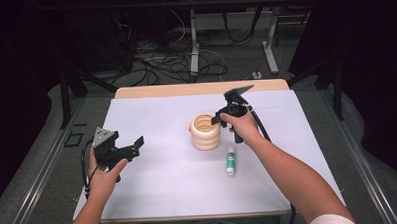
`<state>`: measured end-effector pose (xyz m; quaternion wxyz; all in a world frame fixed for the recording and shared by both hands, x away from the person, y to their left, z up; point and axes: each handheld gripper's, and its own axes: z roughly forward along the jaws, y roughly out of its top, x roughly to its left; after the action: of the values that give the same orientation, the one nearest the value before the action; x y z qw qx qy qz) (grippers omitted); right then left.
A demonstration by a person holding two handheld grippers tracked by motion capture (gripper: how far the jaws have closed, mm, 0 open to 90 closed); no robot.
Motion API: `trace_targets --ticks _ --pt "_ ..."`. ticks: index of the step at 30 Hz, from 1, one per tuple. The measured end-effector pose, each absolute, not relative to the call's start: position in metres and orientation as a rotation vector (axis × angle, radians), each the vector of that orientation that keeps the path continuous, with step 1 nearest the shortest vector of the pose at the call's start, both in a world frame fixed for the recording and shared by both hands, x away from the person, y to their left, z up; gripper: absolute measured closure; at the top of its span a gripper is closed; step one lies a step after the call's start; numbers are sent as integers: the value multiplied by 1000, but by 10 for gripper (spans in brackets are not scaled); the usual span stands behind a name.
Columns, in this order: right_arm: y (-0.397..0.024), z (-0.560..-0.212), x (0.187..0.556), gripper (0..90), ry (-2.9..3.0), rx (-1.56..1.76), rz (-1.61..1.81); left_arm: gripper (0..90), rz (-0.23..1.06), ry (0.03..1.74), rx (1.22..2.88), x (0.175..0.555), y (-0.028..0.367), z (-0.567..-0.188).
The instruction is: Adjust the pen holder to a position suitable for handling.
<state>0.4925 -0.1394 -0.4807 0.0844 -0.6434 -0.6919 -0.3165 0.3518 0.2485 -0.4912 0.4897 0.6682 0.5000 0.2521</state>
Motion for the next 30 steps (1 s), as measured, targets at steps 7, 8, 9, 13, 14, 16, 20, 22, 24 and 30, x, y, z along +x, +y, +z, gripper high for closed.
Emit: trace_targets --ticks 7,8,9,13,14,16,20,22,24,30 --pt "-140 -482 493 646 -2065 -1928 -939 9 609 1215 1630 352 248 -491" --pt "-140 -481 492 637 -2069 -1930 -933 9 609 1215 1630 352 248 -491" --pt "-139 -480 492 628 -2065 -1934 -933 9 609 1215 1631 352 248 -491" --pt "-139 -479 491 598 -2085 -1917 -966 9 609 1213 1631 352 248 -491" --pt "-139 -479 490 589 -2098 -1919 -978 9 608 1215 1630 352 248 -491" --pt "-140 -474 487 552 -2121 -1924 -992 9 608 1215 1630 352 248 -491" --pt "-141 -470 485 520 -2130 -1937 -999 9 610 1214 1628 352 248 -491" --pt "-143 -469 484 505 -2144 -1933 -1007 9 608 1214 1630 352 248 -491" --pt "-143 -467 482 477 -2155 -1942 -1008 10 607 1216 1629 352 248 -491" --pt "-142 -461 474 401 -2212 -1934 -1003 9 608 1213 1631 352 248 -491"
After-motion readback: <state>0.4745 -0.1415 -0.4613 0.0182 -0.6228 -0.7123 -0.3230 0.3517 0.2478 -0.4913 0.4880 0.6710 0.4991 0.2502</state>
